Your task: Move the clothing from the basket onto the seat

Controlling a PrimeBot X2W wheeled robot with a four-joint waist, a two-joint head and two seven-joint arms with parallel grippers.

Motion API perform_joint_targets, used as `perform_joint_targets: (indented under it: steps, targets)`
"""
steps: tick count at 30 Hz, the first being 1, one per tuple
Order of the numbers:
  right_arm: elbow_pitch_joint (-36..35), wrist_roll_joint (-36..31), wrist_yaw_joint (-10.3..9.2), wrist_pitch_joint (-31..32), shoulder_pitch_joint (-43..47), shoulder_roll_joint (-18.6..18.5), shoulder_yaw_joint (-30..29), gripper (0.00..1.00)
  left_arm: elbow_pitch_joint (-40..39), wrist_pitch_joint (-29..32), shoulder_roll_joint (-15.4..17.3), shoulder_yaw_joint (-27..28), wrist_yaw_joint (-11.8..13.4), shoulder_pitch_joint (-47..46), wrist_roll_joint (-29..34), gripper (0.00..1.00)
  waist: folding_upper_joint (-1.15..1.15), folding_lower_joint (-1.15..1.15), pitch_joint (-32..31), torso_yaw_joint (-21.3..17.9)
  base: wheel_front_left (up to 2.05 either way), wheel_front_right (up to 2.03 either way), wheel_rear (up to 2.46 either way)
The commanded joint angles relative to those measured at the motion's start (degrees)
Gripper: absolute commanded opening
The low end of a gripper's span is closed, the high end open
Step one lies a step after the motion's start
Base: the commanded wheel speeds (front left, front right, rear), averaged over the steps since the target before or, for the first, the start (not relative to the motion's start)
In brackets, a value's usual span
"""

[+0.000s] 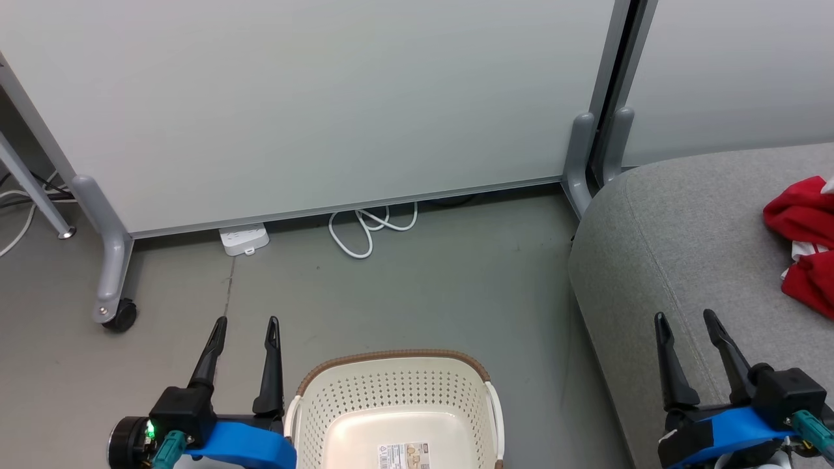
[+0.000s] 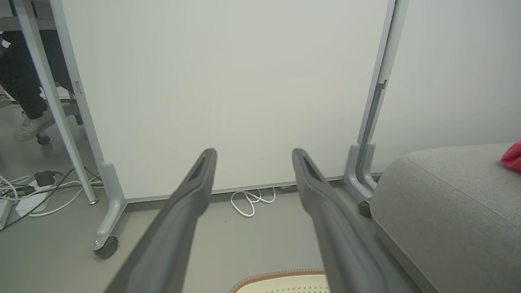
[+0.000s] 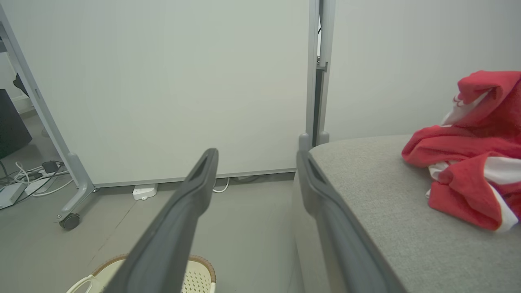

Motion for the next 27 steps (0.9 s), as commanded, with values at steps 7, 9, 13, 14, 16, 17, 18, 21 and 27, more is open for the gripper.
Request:
perform_joint_targets:
  steps: [7,9,13,14,16,17,18,21,27]
  targets:
    - [0.4,0.3,0.01,-0.2,1.0,0.2,0.3,1.00,0.3,-0.1,-0.1,-0.2,-0.1,0.4,-0.2,1.00,-0.01,0.00,-0.1,0.0,0.00,0.00,0.00]
    - [0.6,0.1,0.00,0.0,0.0,0.1,0.2,0.00,0.4,0.0,0.0,-0.2,0.0,0.2,-0.5,0.00,-0.01,0.00,-0.1,0.0,0.00,0.00,0.00]
    - [2.7,1.6,0.00,0.9,0.6,0.3,0.0,0.00,2.7,0.9,-0.1,0.1,0.0,1.4,-2.1,0.00,-0.01,0.00,-0.1,0.0,0.00,0.00,0.00]
    - [2.8,2.8,0.00,1.3,0.4,0.4,-0.2,0.00,2.7,1.3,-0.1,0.3,-0.1,1.3,-3.3,0.00,-0.01,0.00,-0.1,0.0,0.00,0.00,0.00]
    - [2.7,5.1,0.00,2.0,0.2,0.4,-0.3,0.00,2.7,1.9,-0.1,0.7,-0.1,1.0,-5.7,0.00,-0.01,0.00,-0.1,0.0,0.00,0.00,0.00]
    - [2.6,7.4,0.00,2.5,0.1,0.5,-0.4,0.00,2.6,2.5,-0.1,1.0,-0.2,0.9,-8.0,0.00,-0.01,0.00,-0.1,-0.1,0.00,0.00,0.00]
    - [2.5,8.6,0.00,2.8,0.1,0.5,-0.4,0.00,2.5,2.8,-0.1,1.1,-0.2,0.8,-9.1,0.00,-0.01,0.00,0.0,-0.1,0.00,0.00,0.00]
    - [2.2,11.9,0.00,3.5,0.0,0.6,-0.5,0.00,2.3,3.5,-0.1,1.4,-0.3,0.6,-12.4,0.00,-0.01,0.00,0.0,-0.1,0.00,0.00,0.00]
    - [1.8,17.1,0.00,4.7,-0.2,0.7,-0.6,0.00,2.0,4.8,-0.1,2.1,-0.4,0.3,-17.6,0.00,-0.01,0.00,0.0,-0.2,0.00,0.00,0.00]
